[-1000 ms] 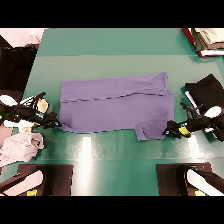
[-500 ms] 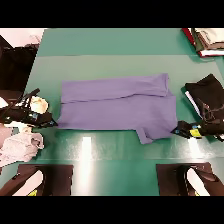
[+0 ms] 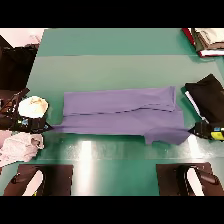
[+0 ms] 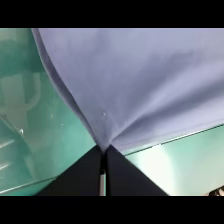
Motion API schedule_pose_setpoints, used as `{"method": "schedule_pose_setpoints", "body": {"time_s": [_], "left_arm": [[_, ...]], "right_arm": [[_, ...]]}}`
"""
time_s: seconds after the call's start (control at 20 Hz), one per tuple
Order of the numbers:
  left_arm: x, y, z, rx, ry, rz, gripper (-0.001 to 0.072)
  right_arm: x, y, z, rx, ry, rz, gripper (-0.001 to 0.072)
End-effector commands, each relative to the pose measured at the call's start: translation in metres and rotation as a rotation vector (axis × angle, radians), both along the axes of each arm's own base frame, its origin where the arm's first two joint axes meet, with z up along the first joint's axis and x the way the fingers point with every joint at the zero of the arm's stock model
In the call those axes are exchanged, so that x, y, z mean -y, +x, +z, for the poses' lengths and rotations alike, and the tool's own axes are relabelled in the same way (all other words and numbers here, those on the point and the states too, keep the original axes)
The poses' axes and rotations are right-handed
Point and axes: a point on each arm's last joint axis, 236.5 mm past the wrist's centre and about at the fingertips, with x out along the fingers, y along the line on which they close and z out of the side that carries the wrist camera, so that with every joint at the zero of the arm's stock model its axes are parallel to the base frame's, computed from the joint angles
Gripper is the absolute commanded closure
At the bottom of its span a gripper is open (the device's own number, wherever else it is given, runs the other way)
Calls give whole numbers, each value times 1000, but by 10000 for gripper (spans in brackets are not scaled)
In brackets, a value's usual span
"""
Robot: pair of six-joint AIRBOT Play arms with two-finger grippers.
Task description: Fold the shirts.
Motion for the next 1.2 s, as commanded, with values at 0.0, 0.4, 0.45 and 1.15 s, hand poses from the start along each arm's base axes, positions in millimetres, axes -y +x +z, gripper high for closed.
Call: {"method": "schedule_pose_setpoints", "body": {"time_s": [0.0, 0.4, 0.45, 1.15], "left_arm": [[-2, 21, 8, 92, -1, 53, 685], [-10, 70, -9, 91, -33, 78, 685], [-13, 81, -10, 89, -31, 83, 685], [-25, 214, -27, 153, -180, 224, 241]], "right_arm": [[3, 36, 22, 79, -14, 22, 694], [-20, 143, 4, 74, -142, 229, 694], [-20, 153, 0, 63, -138, 229, 694], [-6, 242, -36, 16, -89, 157, 494]]}}
